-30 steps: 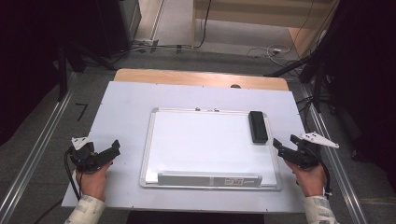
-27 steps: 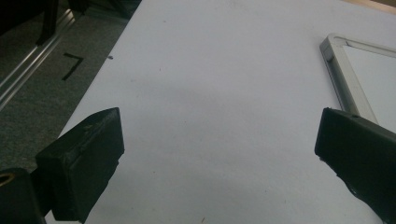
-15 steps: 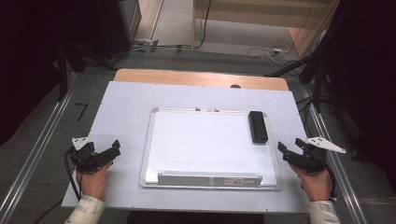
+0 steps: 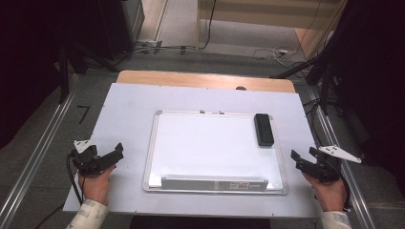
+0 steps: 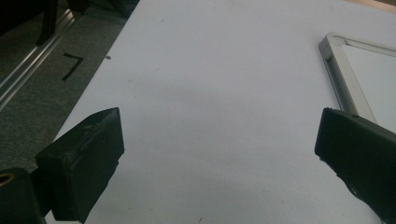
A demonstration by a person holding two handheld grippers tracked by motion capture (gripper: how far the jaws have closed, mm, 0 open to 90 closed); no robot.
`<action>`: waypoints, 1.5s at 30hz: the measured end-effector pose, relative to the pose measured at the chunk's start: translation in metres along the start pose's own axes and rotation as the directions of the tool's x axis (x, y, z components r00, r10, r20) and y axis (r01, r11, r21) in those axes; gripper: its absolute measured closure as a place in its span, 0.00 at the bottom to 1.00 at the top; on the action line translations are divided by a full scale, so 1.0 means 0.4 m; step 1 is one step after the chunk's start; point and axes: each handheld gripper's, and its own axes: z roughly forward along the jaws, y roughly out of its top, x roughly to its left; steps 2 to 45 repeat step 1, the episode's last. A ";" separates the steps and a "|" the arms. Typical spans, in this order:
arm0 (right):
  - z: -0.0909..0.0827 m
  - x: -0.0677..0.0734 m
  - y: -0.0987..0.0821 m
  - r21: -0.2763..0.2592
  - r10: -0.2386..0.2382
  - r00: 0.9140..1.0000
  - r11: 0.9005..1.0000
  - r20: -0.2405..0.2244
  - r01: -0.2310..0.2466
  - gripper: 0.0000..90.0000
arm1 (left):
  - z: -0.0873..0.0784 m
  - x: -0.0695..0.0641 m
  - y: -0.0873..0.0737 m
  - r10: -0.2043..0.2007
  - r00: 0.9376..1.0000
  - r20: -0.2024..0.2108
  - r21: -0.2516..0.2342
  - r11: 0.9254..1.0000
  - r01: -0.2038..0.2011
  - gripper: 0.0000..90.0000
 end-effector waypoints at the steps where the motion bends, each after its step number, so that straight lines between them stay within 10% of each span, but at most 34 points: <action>1: 0.002 -0.003 -0.003 0.000 -0.003 1.000 1.000 0.008 0.003 0.23 | 0.000 -0.001 0.000 0.001 1.000 0.000 0.000 1.000 -0.001 0.02; 45: 0.002 -0.003 -0.003 0.000 -0.003 1.000 1.000 0.008 0.003 0.23 | 0.000 -0.001 0.000 0.001 1.000 0.000 0.000 1.000 -0.001 0.02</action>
